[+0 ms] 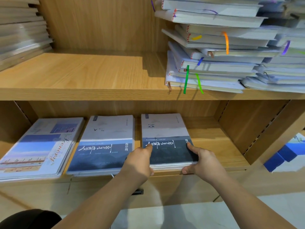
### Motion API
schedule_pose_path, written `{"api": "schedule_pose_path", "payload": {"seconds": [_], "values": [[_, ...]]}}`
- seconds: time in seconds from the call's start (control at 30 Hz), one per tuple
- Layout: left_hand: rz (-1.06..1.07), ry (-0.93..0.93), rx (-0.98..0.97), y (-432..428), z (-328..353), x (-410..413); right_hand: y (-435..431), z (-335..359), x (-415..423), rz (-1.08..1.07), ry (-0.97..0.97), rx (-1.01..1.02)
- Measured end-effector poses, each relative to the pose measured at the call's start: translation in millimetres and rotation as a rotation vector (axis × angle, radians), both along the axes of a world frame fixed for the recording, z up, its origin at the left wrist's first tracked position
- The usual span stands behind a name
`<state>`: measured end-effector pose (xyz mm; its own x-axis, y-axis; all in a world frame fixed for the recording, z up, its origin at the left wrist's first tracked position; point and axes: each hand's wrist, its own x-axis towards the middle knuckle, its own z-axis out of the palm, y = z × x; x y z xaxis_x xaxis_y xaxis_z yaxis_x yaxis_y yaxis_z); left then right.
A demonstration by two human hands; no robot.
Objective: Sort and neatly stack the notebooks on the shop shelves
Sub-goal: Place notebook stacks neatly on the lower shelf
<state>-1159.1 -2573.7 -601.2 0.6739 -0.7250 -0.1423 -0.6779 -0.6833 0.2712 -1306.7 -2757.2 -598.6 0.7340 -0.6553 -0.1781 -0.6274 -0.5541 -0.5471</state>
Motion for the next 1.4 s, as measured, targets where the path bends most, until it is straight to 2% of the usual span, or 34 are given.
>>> {"api": "schedule_pose_path", "payload": {"seconds": [0.13, 0.23, 0.4, 0.5, 0.67, 0.77, 0.87, 0.97, 1.07, 1.17, 1.3, 1.4], "values": [[0.003, -0.006, -0.036, 5, 3, -5, 2, 7, -3, 0.036, 0.019, -0.001], [0.021, 0.028, -0.136, 26, 15, -10, 10, 28, -11, 0.051, 0.039, -0.056], [0.074, 0.122, -0.324, 89, 37, -19, 63, 77, -26, 0.107, 0.194, -0.398], [0.109, 0.175, -0.417, 128, 54, -24, 119, 99, -23, 0.171, 0.125, -0.416], [0.099, 0.129, -0.452, 195, 113, -18, 199, 160, 8, 0.331, 0.028, -0.369], [0.086, 0.062, -0.484, 241, 164, -5, 237, 218, 37, 0.405, -0.108, -0.365], [0.105, -0.014, -0.625, 290, 217, 12, 270, 278, 73, 0.467, -0.244, -0.38], [0.167, -0.142, -0.737, 335, 267, 37, 297, 328, 111, 0.442, -0.448, -0.451], [0.281, -0.364, -0.825, 371, 312, 68, 314, 362, 145, 0.393, -0.633, -0.441], [0.37, -0.544, -0.896, 391, 351, 101, 319, 387, 175, 0.321, -0.705, -0.354], [0.505, -0.539, -0.822, 389, 368, 132, 327, 407, 203, 0.382, -0.614, -0.16], [0.548, -0.531, -0.915, 386, 363, 140, 332, 417, 208, 0.384, -0.617, 0.068]]}}
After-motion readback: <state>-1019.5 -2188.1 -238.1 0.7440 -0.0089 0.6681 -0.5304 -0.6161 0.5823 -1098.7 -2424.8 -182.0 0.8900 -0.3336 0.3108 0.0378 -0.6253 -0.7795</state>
